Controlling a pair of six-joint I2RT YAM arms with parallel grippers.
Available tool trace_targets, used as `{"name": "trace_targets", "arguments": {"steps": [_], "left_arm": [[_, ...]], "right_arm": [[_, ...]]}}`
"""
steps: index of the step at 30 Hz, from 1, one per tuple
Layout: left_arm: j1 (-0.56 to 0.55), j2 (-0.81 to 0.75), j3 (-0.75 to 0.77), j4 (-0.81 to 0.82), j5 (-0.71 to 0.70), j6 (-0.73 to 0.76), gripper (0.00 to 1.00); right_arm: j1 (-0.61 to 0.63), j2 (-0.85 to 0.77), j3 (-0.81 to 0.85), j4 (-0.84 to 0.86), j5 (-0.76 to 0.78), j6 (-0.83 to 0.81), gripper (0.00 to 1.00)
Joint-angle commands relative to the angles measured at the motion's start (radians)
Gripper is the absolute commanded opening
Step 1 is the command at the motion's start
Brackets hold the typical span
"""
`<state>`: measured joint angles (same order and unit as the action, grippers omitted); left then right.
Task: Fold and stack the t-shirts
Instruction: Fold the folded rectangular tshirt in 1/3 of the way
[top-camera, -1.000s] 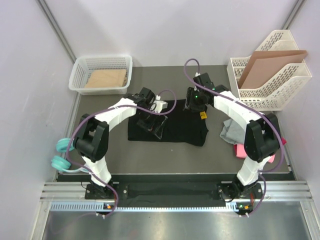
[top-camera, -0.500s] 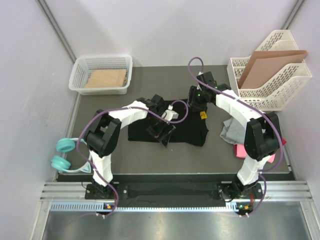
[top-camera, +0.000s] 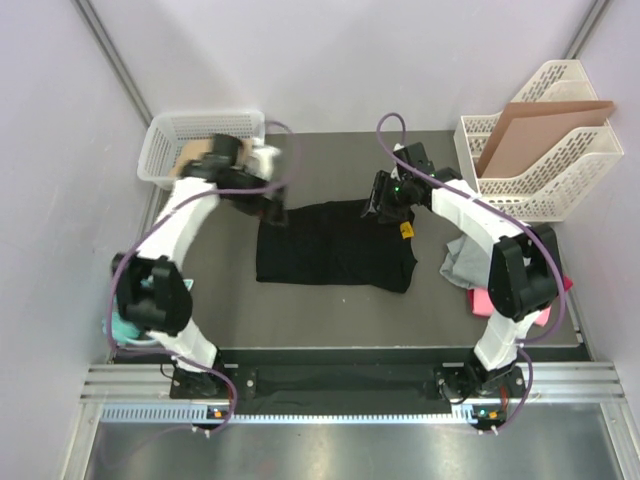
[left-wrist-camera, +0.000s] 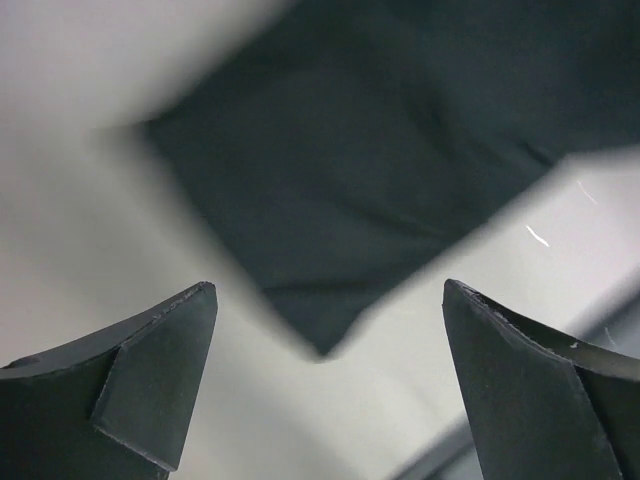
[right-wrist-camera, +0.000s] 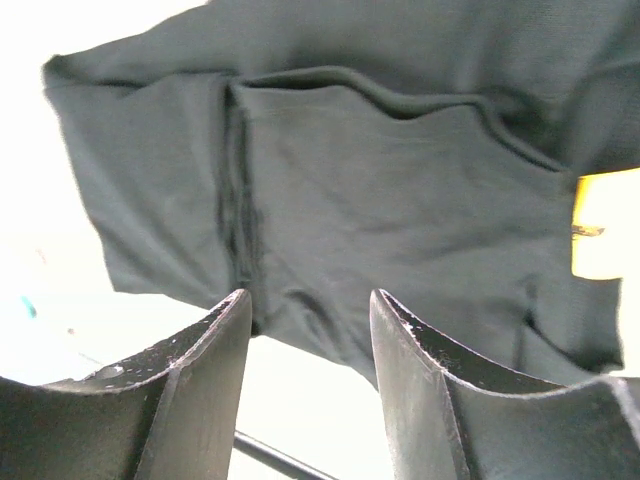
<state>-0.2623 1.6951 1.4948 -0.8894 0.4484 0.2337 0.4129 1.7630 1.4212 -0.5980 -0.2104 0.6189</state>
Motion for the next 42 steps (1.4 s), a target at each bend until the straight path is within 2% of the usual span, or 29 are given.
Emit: {"name": "trace_targets", "arguments": {"steps": [1, 7, 13, 17, 26, 29, 34, 39, 42], "left_arm": [[0.195, -0.101, -0.046, 0.038, 0.007, -0.028, 0.99], [0.207, -0.012, -0.162, 0.081, 0.009, -0.099, 0.99], [0.215, 0.08, -0.183, 0.104, 0.073, -0.128, 0.99], [0.216, 0.084, -0.2, 0.127, 0.084, -0.123, 0.99], [0.218, 0.064, -0.208, 0.125, 0.09, -0.103, 0.99], [0.218, 0.066, -0.212, 0.13, 0.082, -0.099, 0.99], [0.218, 0.078, -0.22, 0.136, 0.067, -0.093, 0.99], [0.219, 0.081, -0.237, 0.148, 0.053, -0.088, 0.99], [0.218, 0.094, -0.232, 0.153, 0.052, -0.085, 0.99]], "right_arm": [[0.036, 0.051, 0.051, 0.081, -0.137, 0.042, 0.52], [0.147, 0.16, 0.09, 0.213, -0.334, 0.126, 0.53], [0.222, 0.256, 0.065, 0.356, -0.49, 0.202, 0.54], [0.225, 0.308, 0.045, 0.371, -0.506, 0.205, 0.54], [0.162, 0.431, 0.044, 0.278, -0.469, 0.119, 0.53], [0.155, 0.391, 0.096, 0.254, -0.494, 0.111, 0.53], [0.112, 0.361, 0.283, 0.219, -0.532, 0.136, 0.54], [0.081, 0.507, 0.473, 0.187, -0.56, 0.166, 0.54], [0.067, 0.599, 0.527, 0.207, -0.583, 0.194, 0.54]]}}
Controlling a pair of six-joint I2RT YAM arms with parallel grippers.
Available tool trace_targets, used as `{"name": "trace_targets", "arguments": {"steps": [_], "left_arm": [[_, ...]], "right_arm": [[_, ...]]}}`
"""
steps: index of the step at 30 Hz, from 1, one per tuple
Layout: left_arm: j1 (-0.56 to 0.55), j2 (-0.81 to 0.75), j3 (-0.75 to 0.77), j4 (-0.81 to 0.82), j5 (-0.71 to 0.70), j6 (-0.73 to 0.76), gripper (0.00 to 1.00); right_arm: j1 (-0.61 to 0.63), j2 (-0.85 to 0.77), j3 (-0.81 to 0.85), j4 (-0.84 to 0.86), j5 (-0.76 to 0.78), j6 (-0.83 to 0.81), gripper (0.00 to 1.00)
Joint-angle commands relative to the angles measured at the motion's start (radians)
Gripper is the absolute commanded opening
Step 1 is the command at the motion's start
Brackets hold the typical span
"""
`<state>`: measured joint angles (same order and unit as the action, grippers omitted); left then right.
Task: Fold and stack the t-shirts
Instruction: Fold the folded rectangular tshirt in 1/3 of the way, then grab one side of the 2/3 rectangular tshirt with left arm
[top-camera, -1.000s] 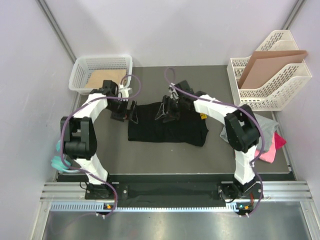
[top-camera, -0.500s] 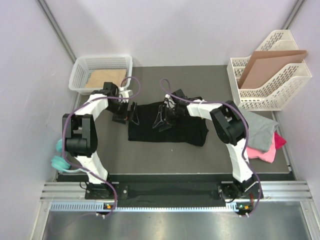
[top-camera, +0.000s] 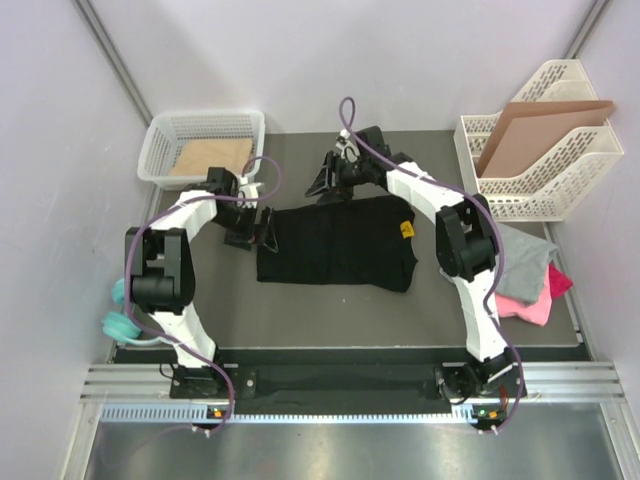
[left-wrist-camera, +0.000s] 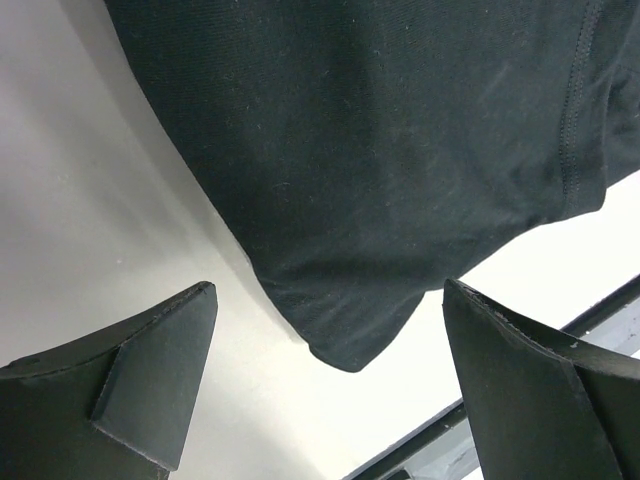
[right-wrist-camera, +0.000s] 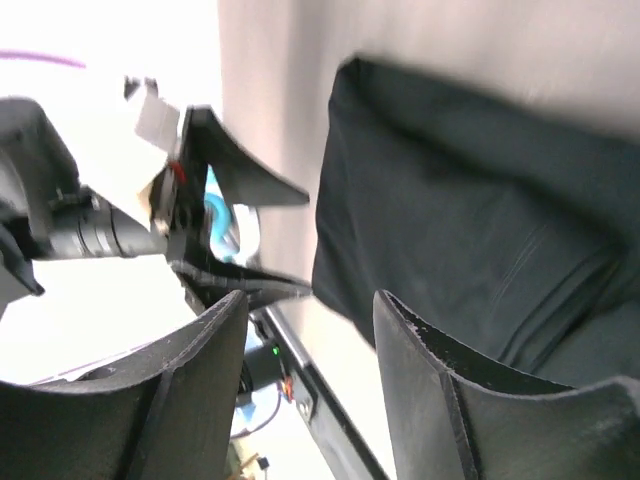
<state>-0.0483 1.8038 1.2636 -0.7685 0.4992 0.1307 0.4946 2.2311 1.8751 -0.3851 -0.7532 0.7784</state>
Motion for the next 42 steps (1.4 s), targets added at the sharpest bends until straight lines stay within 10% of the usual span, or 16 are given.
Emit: {"name": "trace_targets", "arguments": {"steps": [1, 23, 25, 30, 42], "left_arm": [[0.004, -0.005, 0.003, 0.032, 0.004, 0.02, 0.99], [0.005, 0.219, 0.057, 0.149, 0.101, 0.076, 0.94], [0.005, 0.236, 0.053, 0.162, 0.116, 0.084, 0.84], [0.013, 0.265, 0.053, 0.149, 0.131, 0.102, 0.01], [0.122, 0.154, 0.034, 0.029, 0.07, 0.182, 0.0]], "right_arm": [[-0.019, 0.151, 0.081, 0.011, -0.046, 0.044, 0.53], [-0.051, 0.187, -0.004, -0.051, 0.002, -0.042, 0.52], [-0.053, 0.183, -0.017, -0.041, 0.002, -0.044, 0.52], [-0.054, 0.174, -0.054, -0.031, 0.0, -0.048, 0.52], [-0.06, 0.153, -0.039, -0.008, -0.009, -0.053, 0.52]]}}
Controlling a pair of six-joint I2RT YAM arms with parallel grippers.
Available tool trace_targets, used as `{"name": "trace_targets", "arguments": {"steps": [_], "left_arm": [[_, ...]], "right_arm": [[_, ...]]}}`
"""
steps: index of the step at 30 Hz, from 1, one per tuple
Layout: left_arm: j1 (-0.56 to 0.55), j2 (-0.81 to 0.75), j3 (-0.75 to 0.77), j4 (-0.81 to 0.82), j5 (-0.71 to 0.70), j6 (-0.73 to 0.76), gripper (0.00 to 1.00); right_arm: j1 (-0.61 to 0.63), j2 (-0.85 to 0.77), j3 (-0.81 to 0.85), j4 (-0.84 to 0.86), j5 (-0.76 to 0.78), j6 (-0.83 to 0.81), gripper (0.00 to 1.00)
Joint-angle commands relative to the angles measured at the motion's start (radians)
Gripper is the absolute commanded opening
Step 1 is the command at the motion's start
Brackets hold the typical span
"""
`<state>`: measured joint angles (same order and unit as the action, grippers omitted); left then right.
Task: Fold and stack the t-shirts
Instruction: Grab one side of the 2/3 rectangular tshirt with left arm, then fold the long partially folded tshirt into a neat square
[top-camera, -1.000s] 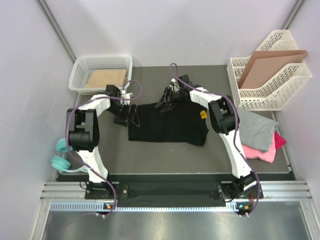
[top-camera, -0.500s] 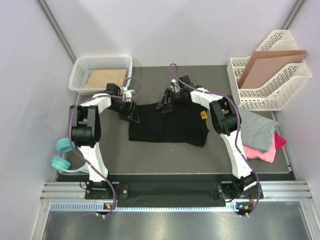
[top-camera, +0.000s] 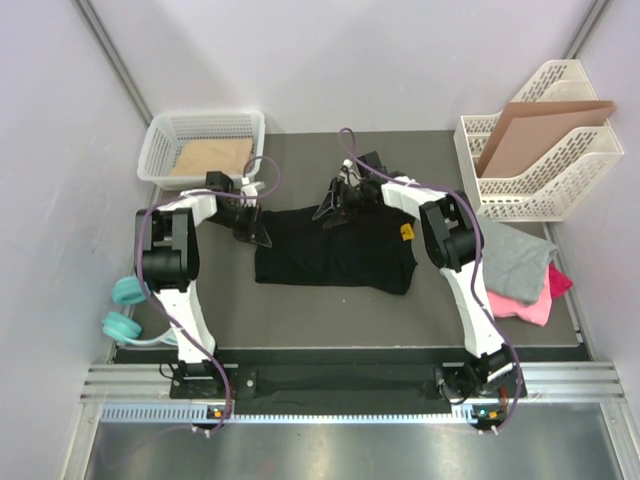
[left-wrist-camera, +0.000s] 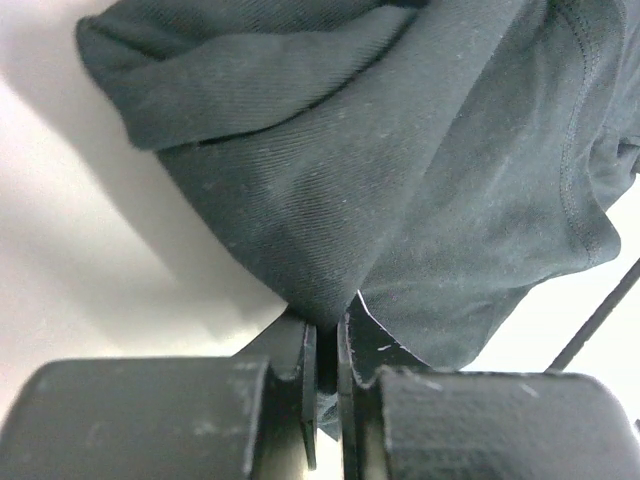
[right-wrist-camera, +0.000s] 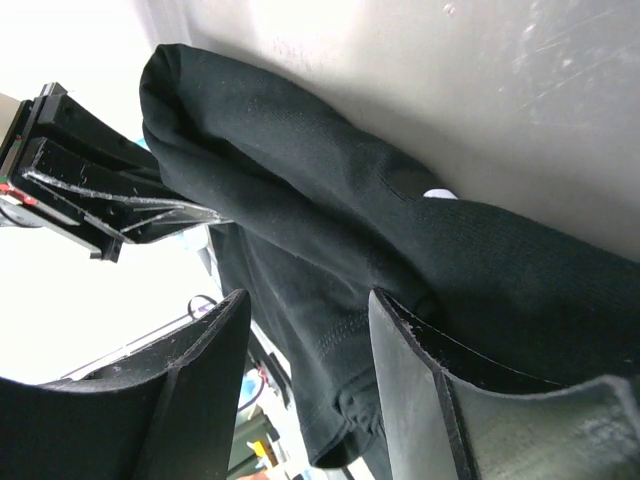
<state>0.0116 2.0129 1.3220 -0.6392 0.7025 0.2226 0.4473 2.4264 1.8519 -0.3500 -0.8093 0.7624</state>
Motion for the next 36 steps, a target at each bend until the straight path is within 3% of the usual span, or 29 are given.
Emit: {"name": "trace_targets", "arguments": {"steps": [1, 6, 13, 17, 22, 28, 36], "left_arm": [[0.07, -0.069, -0.023, -0.117, -0.129, 0.102, 0.0], [0.07, -0.17, -0.01, -0.23, -0.136, 0.129, 0.0], [0.076, -0.302, 0.06, -0.362, -0.36, 0.164, 0.0], [0.076, -0.275, 0.17, -0.483, -0.452, 0.146, 0.0], [0.061, -0.238, 0.337, -0.553, -0.442, 0.075, 0.0], [-0.059, -0.145, 0.532, -0.652, -0.423, -0.023, 0.0], [-0.317, 0.016, 0.722, -0.709, -0.523, -0.134, 0.0]], "right_arm": [[-0.013, -0.052, -0.014, -0.035, 0.045, -0.031, 0.52], [-0.013, -0.153, -0.01, 0.028, 0.016, -0.029, 0.58], [-0.019, -0.485, -0.17, 0.086, 0.018, -0.077, 0.65], [-0.041, -0.639, -0.293, 0.082, 0.061, -0.095, 0.65], [-0.07, -0.808, -0.463, 0.069, 0.117, -0.135, 0.65], [-0.085, -0.897, -0.603, 0.078, 0.142, -0.147, 0.65], [-0.088, -0.969, -0.744, 0.098, 0.147, -0.161, 0.64]]}}
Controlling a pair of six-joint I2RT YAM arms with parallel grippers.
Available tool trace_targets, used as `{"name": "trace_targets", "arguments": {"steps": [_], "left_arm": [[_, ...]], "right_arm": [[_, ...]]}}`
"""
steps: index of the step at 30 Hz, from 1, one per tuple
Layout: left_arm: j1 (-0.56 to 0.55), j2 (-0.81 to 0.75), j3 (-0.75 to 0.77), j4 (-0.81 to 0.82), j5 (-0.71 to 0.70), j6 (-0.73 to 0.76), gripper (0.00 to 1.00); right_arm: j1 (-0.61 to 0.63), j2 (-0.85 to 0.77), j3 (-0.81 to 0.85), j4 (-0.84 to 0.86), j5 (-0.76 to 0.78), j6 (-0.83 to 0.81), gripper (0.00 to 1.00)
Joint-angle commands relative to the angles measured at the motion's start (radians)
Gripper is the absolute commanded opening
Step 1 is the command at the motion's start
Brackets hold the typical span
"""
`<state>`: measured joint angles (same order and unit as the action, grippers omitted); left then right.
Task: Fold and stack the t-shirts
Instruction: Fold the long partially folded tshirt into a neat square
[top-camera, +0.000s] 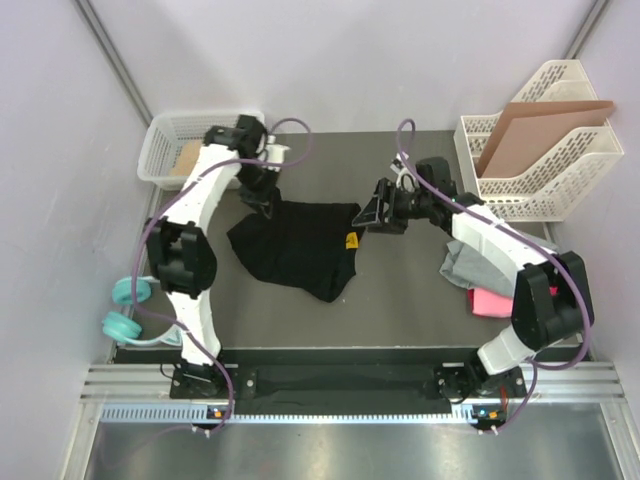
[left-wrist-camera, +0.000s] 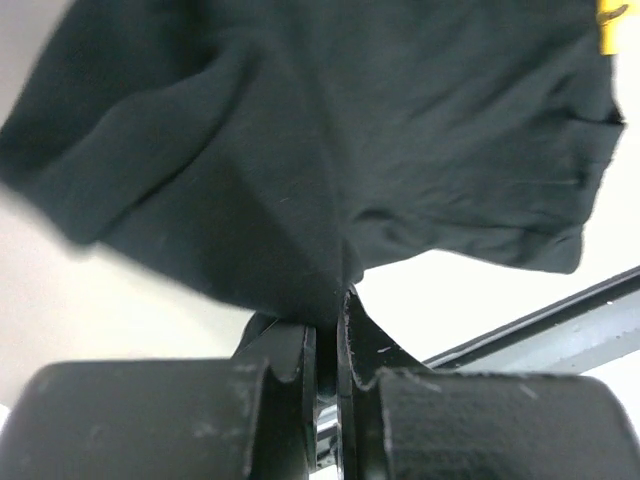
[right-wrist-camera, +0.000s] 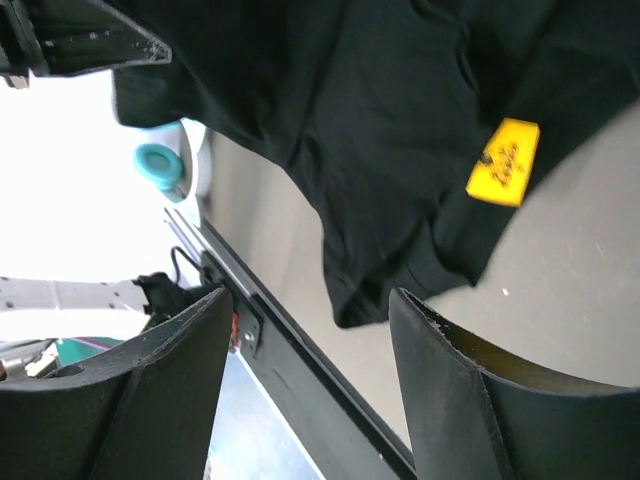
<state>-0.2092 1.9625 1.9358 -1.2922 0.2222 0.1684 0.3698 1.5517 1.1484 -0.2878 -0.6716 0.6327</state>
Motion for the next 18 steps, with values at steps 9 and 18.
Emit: {"name": "trace_targets", "arguments": {"steps": [9, 18], "left_arm": [[-0.294, 0.156, 0.181, -0.016, -0.093, -0.133, 0.0], [-0.429, 0.274, 0.299, -0.015, -0.075, -0.153, 0.0]], "right_arm": [[-0.014, -0.173, -0.128, 0.045, 0.006, -0.041, 0.64], [-0.016, -0.266, -0.197, 0.036, 0.009, -0.041, 0.63]]}}
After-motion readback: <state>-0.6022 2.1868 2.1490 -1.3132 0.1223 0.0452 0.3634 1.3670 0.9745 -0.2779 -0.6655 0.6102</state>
